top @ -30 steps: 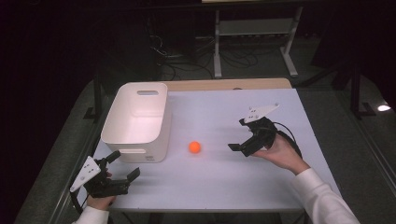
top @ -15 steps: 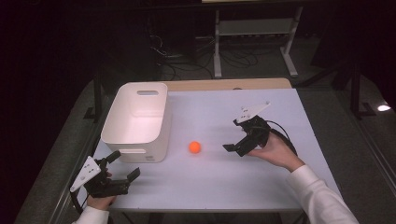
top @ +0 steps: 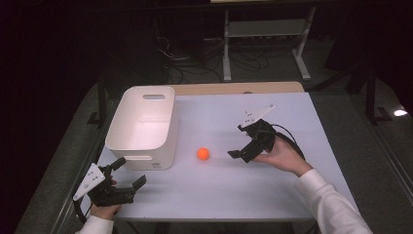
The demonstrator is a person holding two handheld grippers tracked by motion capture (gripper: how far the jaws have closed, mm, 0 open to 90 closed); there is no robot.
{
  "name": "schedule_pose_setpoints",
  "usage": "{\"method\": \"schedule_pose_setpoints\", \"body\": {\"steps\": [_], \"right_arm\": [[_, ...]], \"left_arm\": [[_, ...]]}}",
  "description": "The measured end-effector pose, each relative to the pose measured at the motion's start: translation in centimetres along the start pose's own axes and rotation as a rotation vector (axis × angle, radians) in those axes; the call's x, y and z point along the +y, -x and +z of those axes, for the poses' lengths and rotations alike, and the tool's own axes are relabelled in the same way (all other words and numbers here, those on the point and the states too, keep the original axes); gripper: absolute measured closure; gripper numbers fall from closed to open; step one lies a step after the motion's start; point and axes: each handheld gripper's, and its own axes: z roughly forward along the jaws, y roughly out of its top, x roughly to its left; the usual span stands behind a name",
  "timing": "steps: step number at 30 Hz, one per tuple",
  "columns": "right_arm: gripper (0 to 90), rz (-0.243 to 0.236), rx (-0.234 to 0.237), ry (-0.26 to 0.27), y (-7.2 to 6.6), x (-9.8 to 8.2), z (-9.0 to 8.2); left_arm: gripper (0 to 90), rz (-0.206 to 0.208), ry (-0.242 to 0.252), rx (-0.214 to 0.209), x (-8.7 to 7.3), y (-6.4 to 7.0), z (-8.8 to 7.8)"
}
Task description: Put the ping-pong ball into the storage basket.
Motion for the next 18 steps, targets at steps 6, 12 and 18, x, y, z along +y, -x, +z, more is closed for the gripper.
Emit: {"method": "schedule_pose_setpoints", "body": {"steps": [6, 12, 18], "right_arm": [[0.0, 0.011, 0.018, -0.006, 0.0, 0.4, 0.5], [0.0, -0.013, 0.028, -0.012, 0.0, 0.9, 1.1], [0.0, -0.013, 0.043, -0.016, -0.2, 1.4, 1.7]], "left_arm": [[0.0, 0.0, 0.0, 0.0, 0.0, 0.0, 0.0], [0.0, 0.005, 0.0, 0.002, 0.0, 0.0, 0.0], [0.0, 0.008, 0.001, 0.0, 0.0, 0.0, 0.0]]}}
